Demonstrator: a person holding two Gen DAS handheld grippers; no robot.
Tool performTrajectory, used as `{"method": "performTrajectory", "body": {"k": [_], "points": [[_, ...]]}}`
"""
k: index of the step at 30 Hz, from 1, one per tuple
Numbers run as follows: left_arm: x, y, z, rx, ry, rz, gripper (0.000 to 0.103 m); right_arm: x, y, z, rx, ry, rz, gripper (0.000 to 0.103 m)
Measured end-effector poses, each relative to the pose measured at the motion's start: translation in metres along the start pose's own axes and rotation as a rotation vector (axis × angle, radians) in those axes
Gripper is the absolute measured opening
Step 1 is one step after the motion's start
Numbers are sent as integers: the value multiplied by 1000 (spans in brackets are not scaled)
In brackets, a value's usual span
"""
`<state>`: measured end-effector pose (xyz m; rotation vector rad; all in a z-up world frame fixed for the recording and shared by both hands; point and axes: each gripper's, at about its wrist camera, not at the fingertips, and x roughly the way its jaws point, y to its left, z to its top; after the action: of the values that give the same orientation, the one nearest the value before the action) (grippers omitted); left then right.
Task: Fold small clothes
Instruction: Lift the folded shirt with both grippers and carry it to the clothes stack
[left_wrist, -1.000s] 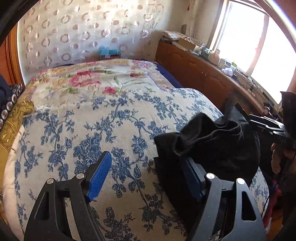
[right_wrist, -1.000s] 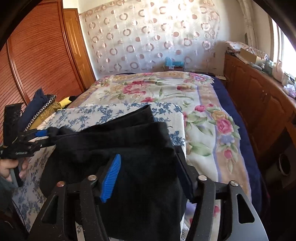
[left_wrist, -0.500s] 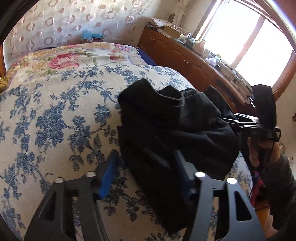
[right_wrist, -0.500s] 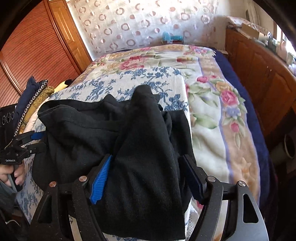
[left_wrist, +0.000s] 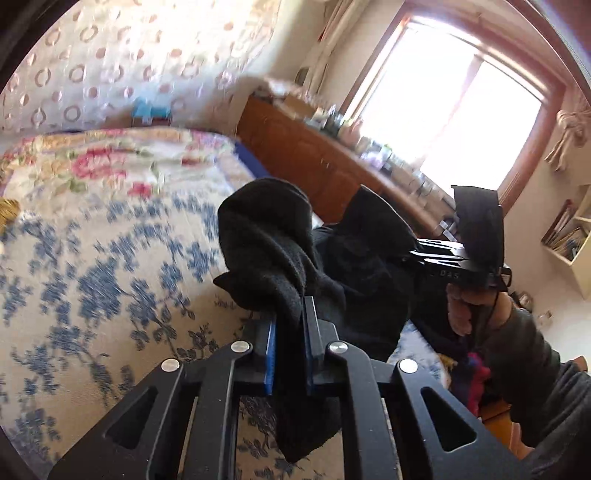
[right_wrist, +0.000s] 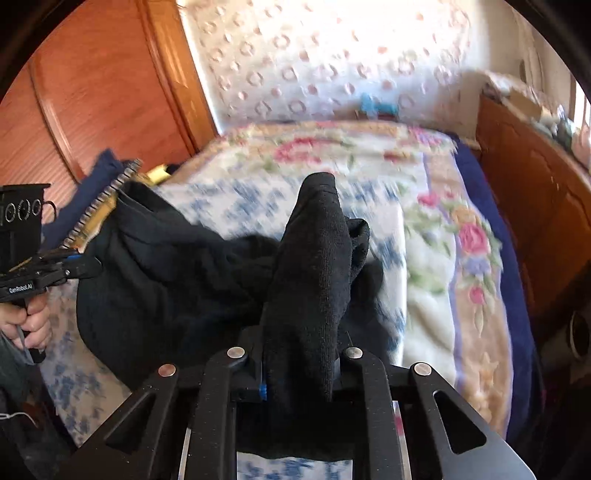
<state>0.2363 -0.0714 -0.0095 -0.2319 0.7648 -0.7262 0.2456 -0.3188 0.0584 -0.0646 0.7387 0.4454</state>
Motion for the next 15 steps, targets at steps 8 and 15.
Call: {"method": "performTrajectory", "body": {"k": [8,15], "points": [[-125,30,-2,-19,-207,123,12,-16,84,72,-195,-124,79,19],[-239,75,-8,-73,-386,331,12,29,188,155,-367,-203,221,19]]}}
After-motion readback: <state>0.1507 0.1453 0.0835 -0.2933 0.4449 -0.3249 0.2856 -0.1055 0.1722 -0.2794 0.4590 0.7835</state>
